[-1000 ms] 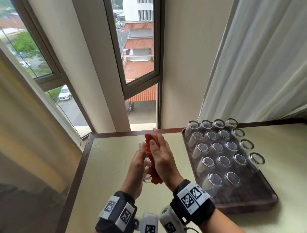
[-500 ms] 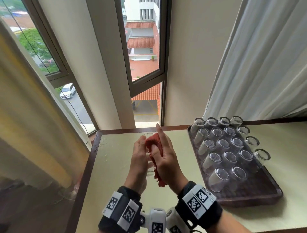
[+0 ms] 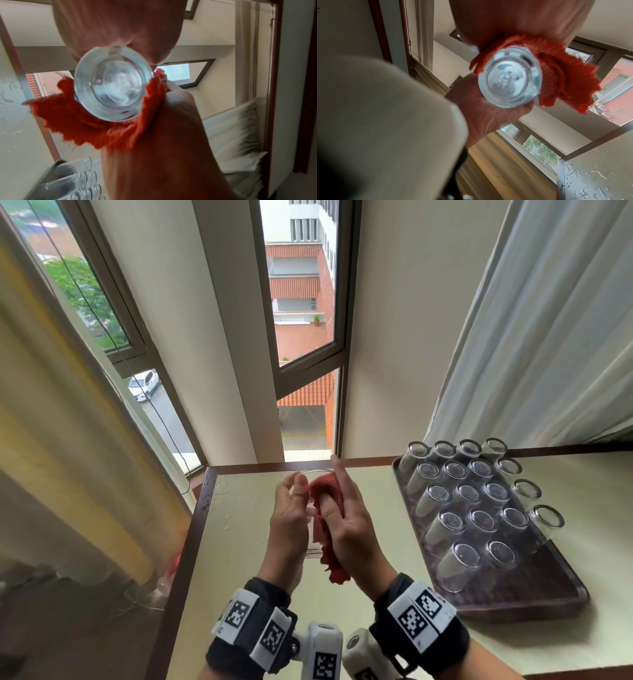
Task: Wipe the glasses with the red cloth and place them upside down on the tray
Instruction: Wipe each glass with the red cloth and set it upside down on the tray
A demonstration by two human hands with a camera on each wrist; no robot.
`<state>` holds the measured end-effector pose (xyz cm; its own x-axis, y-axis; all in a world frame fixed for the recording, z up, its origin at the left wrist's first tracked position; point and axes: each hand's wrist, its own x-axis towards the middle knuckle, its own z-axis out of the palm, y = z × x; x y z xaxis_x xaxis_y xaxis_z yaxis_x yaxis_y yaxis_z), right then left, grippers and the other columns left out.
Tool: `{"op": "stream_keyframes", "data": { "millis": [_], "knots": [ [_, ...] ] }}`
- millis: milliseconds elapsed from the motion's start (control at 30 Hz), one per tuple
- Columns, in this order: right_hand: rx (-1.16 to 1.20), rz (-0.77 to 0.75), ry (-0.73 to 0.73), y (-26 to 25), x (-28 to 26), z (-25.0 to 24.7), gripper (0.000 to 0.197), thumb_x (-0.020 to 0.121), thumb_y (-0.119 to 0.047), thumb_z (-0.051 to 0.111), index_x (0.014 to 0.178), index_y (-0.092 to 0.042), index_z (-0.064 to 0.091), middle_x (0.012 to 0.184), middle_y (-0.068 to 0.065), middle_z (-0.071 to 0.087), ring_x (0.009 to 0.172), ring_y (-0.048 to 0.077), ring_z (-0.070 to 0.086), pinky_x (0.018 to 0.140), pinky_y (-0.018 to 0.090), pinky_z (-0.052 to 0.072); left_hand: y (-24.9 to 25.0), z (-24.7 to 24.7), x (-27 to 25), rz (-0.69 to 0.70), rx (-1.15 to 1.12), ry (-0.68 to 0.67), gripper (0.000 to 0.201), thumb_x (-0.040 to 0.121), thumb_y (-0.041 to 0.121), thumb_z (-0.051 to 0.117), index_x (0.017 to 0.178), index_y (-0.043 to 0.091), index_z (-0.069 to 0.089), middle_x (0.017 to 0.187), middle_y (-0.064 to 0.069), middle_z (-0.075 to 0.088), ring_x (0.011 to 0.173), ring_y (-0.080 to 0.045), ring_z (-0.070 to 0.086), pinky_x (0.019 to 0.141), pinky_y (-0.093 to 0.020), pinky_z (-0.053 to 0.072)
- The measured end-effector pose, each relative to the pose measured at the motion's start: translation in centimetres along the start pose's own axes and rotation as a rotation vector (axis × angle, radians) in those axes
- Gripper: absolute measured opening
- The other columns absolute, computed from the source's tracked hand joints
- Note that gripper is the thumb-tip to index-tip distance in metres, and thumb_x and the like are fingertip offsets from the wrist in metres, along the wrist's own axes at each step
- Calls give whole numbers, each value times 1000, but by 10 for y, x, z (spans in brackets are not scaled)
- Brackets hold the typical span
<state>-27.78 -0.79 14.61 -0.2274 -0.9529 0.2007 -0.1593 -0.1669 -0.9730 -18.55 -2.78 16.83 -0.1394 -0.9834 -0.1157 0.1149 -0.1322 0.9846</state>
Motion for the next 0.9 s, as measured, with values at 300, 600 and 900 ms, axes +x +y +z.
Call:
{"op": "stream_keyframes", "data": {
  "millis": [300, 600, 900],
  "knots": [
    [110, 84, 34, -1, 3, 1, 69, 86, -65, 44, 148, -35, 35, 140, 1, 53, 130, 19, 52, 109, 48, 43, -2, -1, -10, -13, 40, -59, 57, 87, 63, 45, 132, 28, 53, 131, 3, 55, 116, -10, 59, 75, -16, 52],
    [172, 96, 27, -8, -3, -3, 31, 102, -38, 43, 132, -36, 51, 125, -3, 61, 115, 17, 62, 98, 40, 52, -9, -3, -19, 17, 82, -57, 61, 91, 57, 37, 142, 25, 42, 130, 0, 59, 118, -17, 60, 86, -25, 52],
    [93, 58, 4, -4, -15, -2, 48, 92, -52, 44, 139, -43, 44, 135, 0, 55, 124, 16, 55, 106, 47, 47, -7, -10, -17, 36, 96, -29, 65, 89, 58, 41, 145, 24, 42, 122, 4, 62, 107, -8, 63, 79, -19, 47]
  ]
}}
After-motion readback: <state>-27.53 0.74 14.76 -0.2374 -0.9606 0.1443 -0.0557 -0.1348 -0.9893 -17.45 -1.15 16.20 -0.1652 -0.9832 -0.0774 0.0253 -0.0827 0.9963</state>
